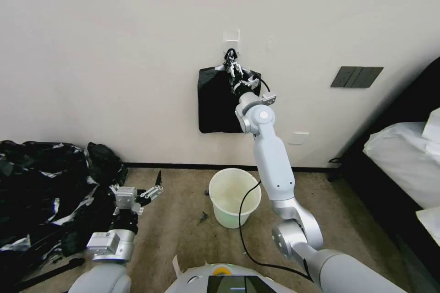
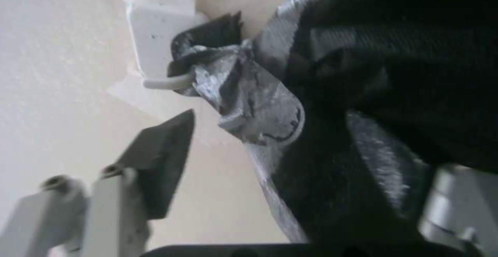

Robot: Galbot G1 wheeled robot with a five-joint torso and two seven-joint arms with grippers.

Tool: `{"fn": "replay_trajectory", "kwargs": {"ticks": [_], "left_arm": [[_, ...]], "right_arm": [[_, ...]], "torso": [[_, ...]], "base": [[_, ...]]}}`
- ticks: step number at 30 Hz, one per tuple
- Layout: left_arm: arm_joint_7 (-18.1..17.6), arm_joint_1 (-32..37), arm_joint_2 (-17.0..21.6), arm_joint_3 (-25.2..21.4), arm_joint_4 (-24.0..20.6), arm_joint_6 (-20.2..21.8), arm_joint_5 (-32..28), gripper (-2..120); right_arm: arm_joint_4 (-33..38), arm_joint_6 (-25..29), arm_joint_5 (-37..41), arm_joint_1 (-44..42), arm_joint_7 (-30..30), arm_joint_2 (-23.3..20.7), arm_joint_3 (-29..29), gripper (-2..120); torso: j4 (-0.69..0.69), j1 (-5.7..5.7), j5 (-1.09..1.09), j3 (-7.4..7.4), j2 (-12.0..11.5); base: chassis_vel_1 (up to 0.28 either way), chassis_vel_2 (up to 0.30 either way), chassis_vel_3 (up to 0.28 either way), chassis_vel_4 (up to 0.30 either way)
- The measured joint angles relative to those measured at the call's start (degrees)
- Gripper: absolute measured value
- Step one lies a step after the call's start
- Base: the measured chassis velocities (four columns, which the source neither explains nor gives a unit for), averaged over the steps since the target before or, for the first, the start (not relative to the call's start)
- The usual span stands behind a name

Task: Place a trash bag onto the trash bin.

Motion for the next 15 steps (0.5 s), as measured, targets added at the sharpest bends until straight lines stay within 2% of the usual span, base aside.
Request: {"fn": "replay_trajectory", "kwargs": {"ticks": [1, 4, 6, 9, 10, 14, 15], "left_arm": [[0.00, 0.00, 0.00, 0.00, 0.00, 0.00, 0.00, 100], [0.16, -0.04, 0.03, 0.23, 0.00, 0.00, 0.00, 100], [0.18, -0.07, 0.05, 0.28, 0.00, 0.01, 0.00, 100], [0.22, -0.18, 0.11, 0.47, 0.00, 0.03, 0.00, 100], [0.22, -0.18, 0.11, 0.47, 0.00, 0.03, 0.00, 100], [0.24, -0.27, 0.08, 0.55, 0.00, 0.03, 0.00, 100], [0.24, -0.27, 0.08, 0.55, 0.00, 0.03, 0.00, 100]], "right_arm": [[0.00, 0.00, 0.00, 0.00, 0.00, 0.00, 0.00, 71], [0.69, -0.08, -0.53, 0.03, -0.25, -0.57, 0.05, 56], [0.75, -0.09, -0.55, 0.05, -0.25, -0.65, 0.07, 52], [0.74, -0.11, -0.66, 0.35, -0.24, -0.69, 0.27, 37], [0.74, -0.11, -0.66, 0.35, -0.24, -0.69, 0.27, 37], [0.74, -0.09, -0.62, 0.40, 0.63, -0.80, -0.02, 20], [0.74, -0.09, -0.62, 0.40, 0.63, -0.80, -0.02, 20]], "torso": [[0.00, 0.00, 0.00, 0.00, 0.00], [0.00, 0.00, 0.00, 0.00, 0.00], [-0.01, 0.00, 0.00, 0.00, 0.00], [0.00, 0.00, 0.00, 0.00, 0.00], [0.00, 0.00, 0.00, 0.00, 0.00], [0.00, 0.00, 0.00, 0.00, 0.00], [0.00, 0.00, 0.00, 0.00, 0.00]], "base": [[0.000, 0.000, 0.000, 0.000], [0.000, 0.000, 0.000, 0.000], [0.000, 0.000, 0.000, 0.000], [0.000, 0.000, 0.000, 0.000], [0.000, 0.000, 0.000, 0.000], [0.000, 0.000, 0.000, 0.000], [0.000, 0.000, 0.000, 0.000]]}}
